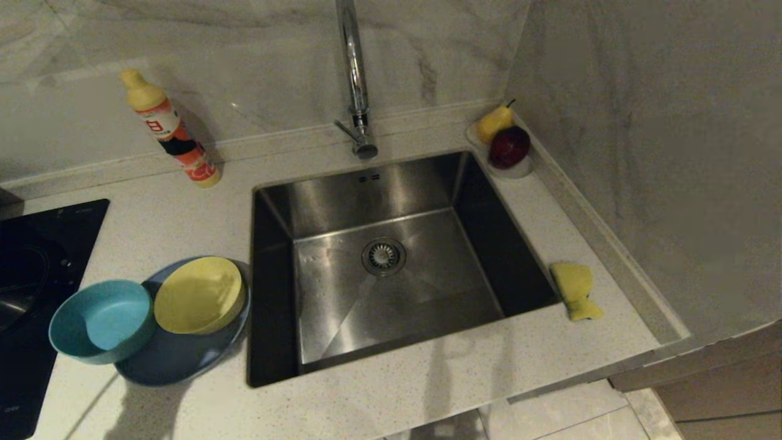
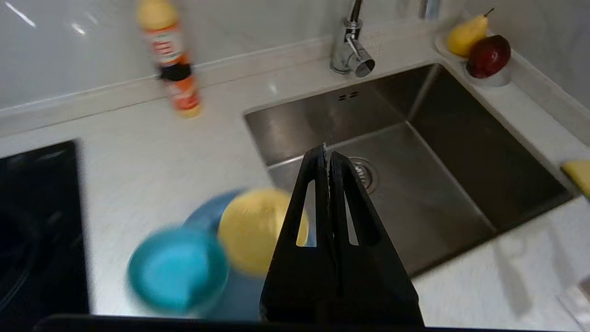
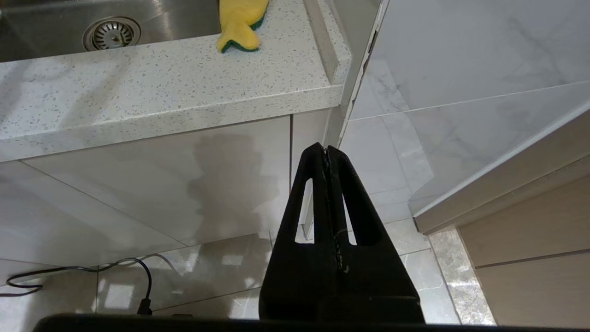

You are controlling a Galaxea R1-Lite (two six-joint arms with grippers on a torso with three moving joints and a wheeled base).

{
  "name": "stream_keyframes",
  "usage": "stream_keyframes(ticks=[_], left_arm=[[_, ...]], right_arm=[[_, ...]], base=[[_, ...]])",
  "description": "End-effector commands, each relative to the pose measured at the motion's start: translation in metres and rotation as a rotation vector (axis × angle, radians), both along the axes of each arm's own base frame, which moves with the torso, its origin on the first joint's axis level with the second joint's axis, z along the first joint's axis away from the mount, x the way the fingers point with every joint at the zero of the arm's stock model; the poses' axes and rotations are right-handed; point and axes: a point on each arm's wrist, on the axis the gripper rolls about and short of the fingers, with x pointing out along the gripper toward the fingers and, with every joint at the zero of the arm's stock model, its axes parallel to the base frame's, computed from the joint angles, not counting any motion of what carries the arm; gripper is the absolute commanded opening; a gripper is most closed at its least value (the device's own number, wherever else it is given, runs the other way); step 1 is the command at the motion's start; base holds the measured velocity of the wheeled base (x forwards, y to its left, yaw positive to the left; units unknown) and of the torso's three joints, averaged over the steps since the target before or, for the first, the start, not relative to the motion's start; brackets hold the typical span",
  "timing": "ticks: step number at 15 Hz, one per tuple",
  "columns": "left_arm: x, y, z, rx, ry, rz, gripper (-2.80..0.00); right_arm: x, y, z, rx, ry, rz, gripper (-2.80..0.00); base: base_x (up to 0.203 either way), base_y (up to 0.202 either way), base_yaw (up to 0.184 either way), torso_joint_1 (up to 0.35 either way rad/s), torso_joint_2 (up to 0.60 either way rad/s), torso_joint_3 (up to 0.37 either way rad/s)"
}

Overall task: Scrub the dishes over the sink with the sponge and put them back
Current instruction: Turn on the faucet

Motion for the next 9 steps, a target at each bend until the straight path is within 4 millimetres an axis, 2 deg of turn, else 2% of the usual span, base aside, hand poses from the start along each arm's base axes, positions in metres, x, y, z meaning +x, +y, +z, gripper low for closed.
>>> stream_keyframes(ticks=[1, 3, 5, 7, 9], left_arm=[[0.094, 0.0, 0.021, -0.003, 0.164, -0.021, -2.8], [0.15, 0.0, 0.043, -0.017, 0.168, -0.035, -2.8], [0.196, -0.004, 0.063, -0.062, 0.149, -0.064, -2.8], [0.234, -0.015, 0.075, -0.137, 0.144, -0.112, -2.8], [0.264, -0.028, 0.079, -0.213, 0.154, -0.16, -2.8]], right_arm=[[0.0, 0.0, 0.0, 0.0, -0.002, 0.0, -2.8], [0.0, 0.0, 0.0, 0.0, -0.002, 0.0, -2.8], [0.0, 0.0, 0.0, 0.0, -0.001, 0.0, -2.8], [0.0, 0.0, 0.0, 0.0, -0.001, 0.0, -2.8], [0.0, 0.0, 0.0, 0.0, -0.002, 0.0, -2.8]], base=[[0.0, 0.0, 0.0, 0.0, 0.0, 0.0], [0.0, 0.0, 0.0, 0.0, 0.0, 0.0], [0.0, 0.0, 0.0, 0.0, 0.0, 0.0], [0.0, 0.0, 0.0, 0.0, 0.0, 0.0], [0.0, 0.0, 0.0, 0.0, 0.0, 0.0]])
